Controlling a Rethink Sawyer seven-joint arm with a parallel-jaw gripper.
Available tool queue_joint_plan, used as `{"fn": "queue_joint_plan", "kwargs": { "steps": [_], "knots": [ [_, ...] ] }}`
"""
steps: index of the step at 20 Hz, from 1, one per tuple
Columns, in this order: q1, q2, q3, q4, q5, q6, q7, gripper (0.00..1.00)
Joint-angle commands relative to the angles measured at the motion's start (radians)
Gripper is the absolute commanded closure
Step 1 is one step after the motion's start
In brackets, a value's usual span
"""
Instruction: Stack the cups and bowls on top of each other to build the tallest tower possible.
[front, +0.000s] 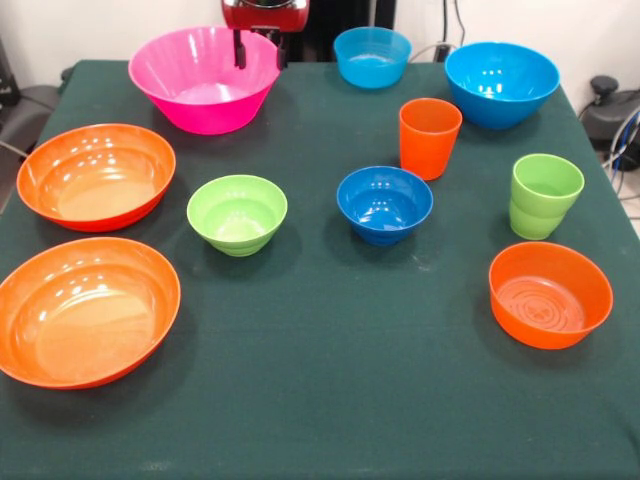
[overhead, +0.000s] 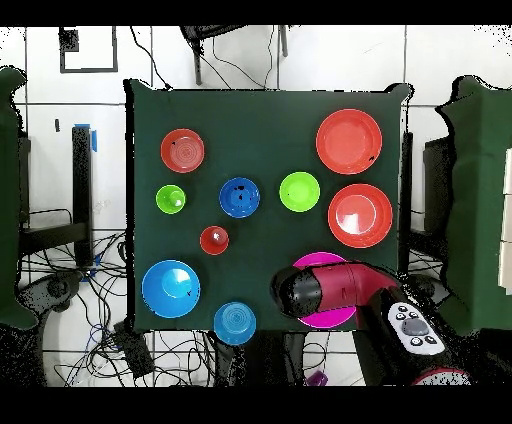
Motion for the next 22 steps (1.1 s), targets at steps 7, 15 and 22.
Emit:
{"fn": "queue_joint_plan", "kwargs": {
  "steps": [7,15,22],
  "knots": [
    [0.020,0.013,0.097,0.026,0.023,0.016,-0.017,0.00],
    [0.060,0.026,0.080,0.044,0.040,-0.038,0.050,0.00],
    [0.060,0.056,0.068,0.039,0.021,-0.081,0.058,0.00]
  ]
}}
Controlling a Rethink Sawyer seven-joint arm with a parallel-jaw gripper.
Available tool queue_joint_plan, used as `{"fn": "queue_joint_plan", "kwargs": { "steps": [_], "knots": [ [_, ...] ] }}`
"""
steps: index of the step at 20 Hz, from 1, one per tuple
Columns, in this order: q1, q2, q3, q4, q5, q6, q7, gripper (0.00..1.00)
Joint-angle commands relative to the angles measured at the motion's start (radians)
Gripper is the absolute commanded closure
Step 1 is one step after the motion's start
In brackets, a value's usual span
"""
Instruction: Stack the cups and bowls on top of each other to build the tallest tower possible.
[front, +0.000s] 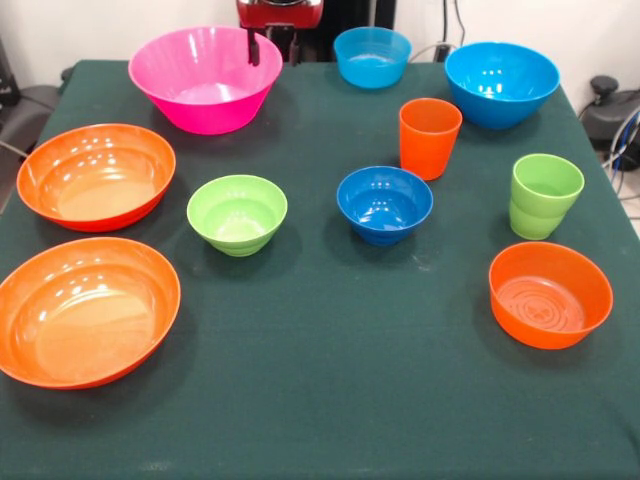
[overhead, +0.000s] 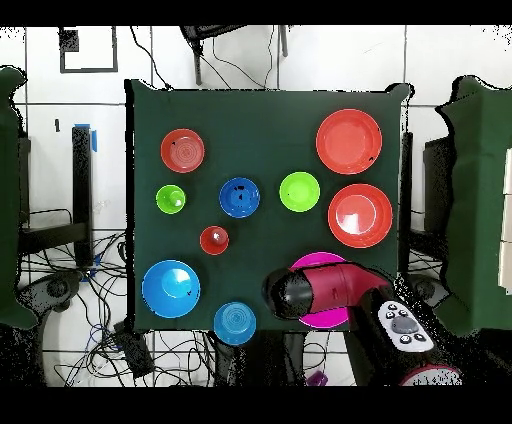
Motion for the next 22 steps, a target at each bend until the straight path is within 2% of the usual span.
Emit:
{"fn": "queue_joint_plan", "kwargs": {
  "steps": [1,8,14,20,21,22],
  "knots": [
    [0.032,0.059,0.067,0.018,0.006,-0.083,0.059,0.00],
    [0.030,0.089,0.051,-0.006,-0.036,-0.097,0.039,0.00],
    [0.049,0.169,0.004,-0.062,-0.101,-0.166,0.047,0.00],
    [0.038,0.163,0.012,-0.063,-0.095,-0.129,0.014,0.00],
    [0.036,0.164,0.013,-0.062,-0.089,-0.117,0.013,1.00],
    [0.031,0.164,0.017,-0.061,-0.084,-0.107,0.009,1.00]
  ]
}}
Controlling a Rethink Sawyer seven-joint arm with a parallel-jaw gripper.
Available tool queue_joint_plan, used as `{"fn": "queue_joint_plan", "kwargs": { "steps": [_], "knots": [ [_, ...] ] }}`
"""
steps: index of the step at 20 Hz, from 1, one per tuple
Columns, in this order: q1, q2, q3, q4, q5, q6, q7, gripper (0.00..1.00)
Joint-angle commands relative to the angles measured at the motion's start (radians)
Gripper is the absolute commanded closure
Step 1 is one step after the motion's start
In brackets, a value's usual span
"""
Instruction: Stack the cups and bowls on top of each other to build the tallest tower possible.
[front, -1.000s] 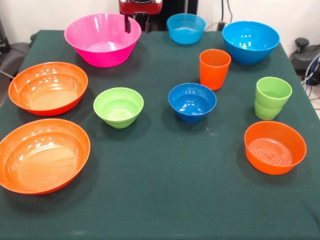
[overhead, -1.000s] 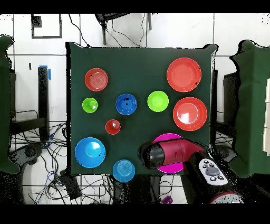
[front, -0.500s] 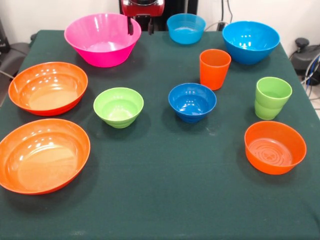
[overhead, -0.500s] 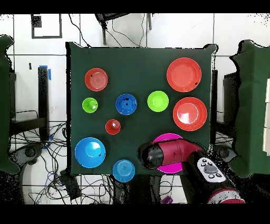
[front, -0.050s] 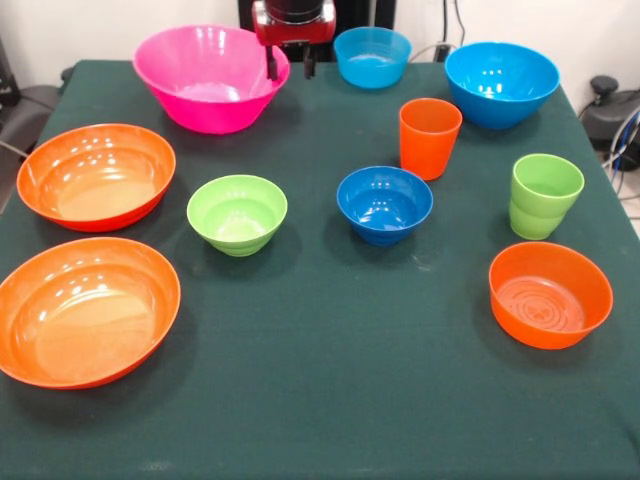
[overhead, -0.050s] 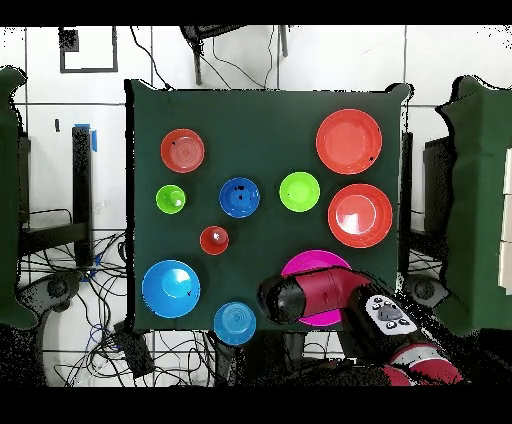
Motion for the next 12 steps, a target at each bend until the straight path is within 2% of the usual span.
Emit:
{"fn": "queue_joint_plan", "kwargs": {
  "steps": [1,12],
  "knots": [
    [0.014,0.060,0.037,-0.060,-0.037,-0.011,0.004,1.00],
    [-0.010,0.048,0.060,-0.064,-0.022,0.041,-0.039,1.00]
  ]
}}
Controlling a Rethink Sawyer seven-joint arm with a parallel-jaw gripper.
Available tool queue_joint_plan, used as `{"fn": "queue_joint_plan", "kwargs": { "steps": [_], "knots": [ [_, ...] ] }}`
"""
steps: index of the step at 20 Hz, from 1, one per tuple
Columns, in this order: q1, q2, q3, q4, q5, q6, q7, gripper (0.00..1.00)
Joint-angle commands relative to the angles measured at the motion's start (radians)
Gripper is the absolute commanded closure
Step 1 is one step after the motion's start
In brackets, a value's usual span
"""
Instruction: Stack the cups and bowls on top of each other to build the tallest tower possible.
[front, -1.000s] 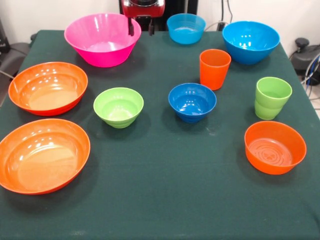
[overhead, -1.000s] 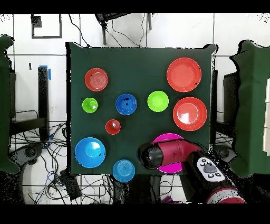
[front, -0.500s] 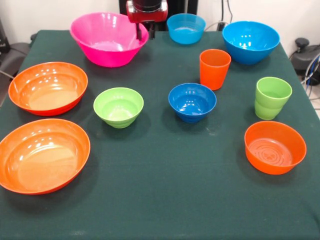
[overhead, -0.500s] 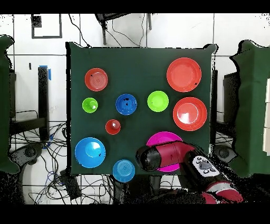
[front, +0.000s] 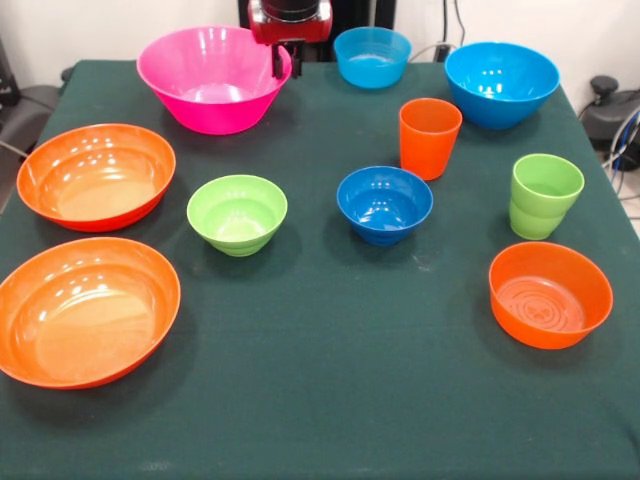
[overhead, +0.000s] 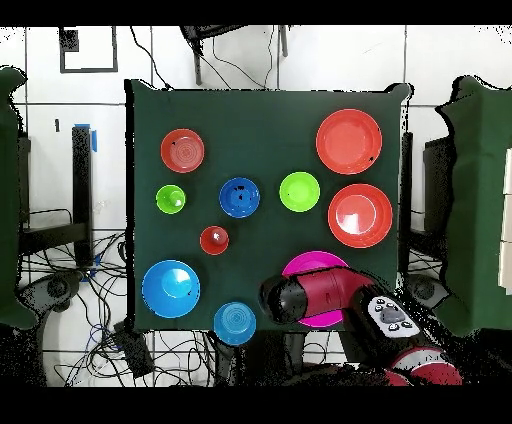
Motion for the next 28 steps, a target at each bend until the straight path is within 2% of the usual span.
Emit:
{"fn": "queue_joint_plan", "kwargs": {
  "steps": [1,11,13,20,23,28],
  "knots": [
    [-0.009,0.063,0.064,-0.063,-0.021,0.042,-0.040,1.00],
    [-0.002,0.060,0.057,-0.065,-0.015,0.054,-0.031,1.00],
    [0.012,0.055,0.049,-0.075,-0.028,0.004,-0.003,1.00],
    [0.054,0.055,0.040,-0.077,-0.027,-0.007,0.027,1.00],
    [0.071,0.002,0.054,-0.049,0.015,0.029,0.035,1.00],
    [0.100,-0.131,0.098,-0.004,0.128,0.139,0.038,1.00]
  ]
}}
